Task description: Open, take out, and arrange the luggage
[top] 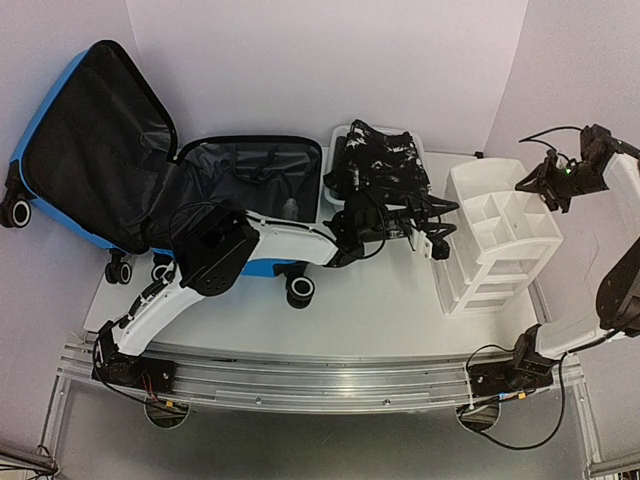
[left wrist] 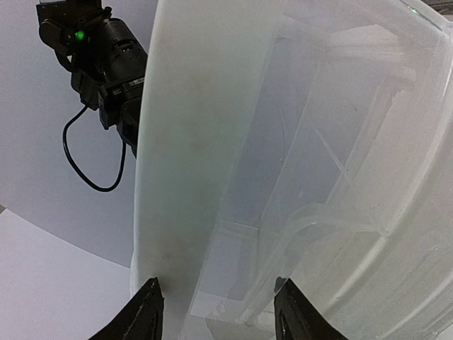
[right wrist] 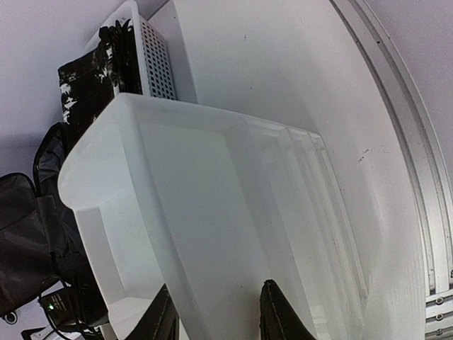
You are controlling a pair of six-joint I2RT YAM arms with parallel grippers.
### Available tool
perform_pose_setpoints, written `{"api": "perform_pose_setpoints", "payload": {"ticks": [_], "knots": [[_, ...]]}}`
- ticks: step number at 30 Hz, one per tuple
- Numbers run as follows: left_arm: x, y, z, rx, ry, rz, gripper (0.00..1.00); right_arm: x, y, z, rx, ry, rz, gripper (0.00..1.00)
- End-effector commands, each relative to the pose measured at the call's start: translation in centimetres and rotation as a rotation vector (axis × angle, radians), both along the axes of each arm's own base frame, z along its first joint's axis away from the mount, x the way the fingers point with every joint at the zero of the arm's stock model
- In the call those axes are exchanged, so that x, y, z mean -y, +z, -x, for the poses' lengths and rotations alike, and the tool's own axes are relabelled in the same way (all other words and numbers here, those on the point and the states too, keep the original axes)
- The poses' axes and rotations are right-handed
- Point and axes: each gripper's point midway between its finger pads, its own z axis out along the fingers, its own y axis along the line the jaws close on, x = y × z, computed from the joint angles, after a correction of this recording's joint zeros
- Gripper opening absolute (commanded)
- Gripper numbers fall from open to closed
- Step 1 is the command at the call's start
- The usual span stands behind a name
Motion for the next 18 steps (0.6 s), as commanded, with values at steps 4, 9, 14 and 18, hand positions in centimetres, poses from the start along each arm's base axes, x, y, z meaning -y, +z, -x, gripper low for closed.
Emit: {"api": "perform_pose_setpoints", "payload": {"ticks": [4, 9, 14, 18], "knots": [[1.2, 2.5, 0.0, 0.127, -0.003, 0.072, 0.52, -1.2, -1.0, 1.3, -0.063, 0.026, -0.049, 0.32], [1.8, 2.4, 0.9, 0.178, -0.025, 0.098, 0.42, -1.4, -1.3, 1.6, -0.066, 0.021, -0.058, 0.32], [1.8, 2.3, 1.0, 0.187, -0.010, 0.112, 0.30, -1.1, -1.6, 1.7, -0.071, 0.018, -0.040, 0.32], [0.3, 4.5, -0.4, 0.166, 0.083, 0.170, 0.20, -0.2, -2.0, 1.8, -0.086, -0.001, 0.014, 0.33]]}}
